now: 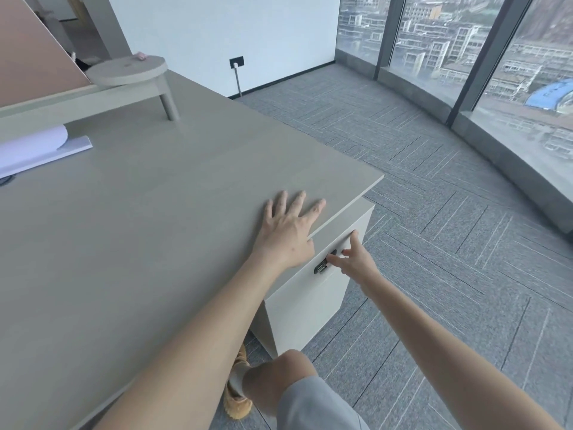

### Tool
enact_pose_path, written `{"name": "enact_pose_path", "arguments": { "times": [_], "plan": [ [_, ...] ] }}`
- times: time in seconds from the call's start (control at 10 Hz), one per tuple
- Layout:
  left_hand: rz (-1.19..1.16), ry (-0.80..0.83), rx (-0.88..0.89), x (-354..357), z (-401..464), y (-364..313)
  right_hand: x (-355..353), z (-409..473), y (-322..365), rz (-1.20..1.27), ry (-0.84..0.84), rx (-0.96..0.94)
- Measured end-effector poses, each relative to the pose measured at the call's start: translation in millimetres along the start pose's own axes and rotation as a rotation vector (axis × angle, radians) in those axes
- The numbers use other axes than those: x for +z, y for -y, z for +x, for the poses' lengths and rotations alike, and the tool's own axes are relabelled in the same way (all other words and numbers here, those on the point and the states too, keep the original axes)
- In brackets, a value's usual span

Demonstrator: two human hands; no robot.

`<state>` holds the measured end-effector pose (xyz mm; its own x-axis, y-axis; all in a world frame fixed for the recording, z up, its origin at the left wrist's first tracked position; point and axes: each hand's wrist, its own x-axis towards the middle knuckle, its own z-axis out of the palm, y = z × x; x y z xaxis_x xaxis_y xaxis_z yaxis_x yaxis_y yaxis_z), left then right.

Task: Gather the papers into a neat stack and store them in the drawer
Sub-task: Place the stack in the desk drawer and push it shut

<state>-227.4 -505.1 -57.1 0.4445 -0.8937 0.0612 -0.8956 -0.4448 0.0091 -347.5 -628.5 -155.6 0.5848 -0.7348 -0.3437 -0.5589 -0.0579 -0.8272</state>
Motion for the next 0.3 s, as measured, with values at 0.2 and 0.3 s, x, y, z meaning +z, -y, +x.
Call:
{"name": "enact_pose_path", "arguments": {
  "times": [0.2,0.3],
  "plan": [
    [-0.242,0.001,-0.019,-11,-6,2,-11,-15,21,-0.15,-0.128,-0.019],
    [-0.539,-0.028,-0.075,-21,-22,8,-20,-30,32,-0.16,-0.129,-0.068]
  ]
}}
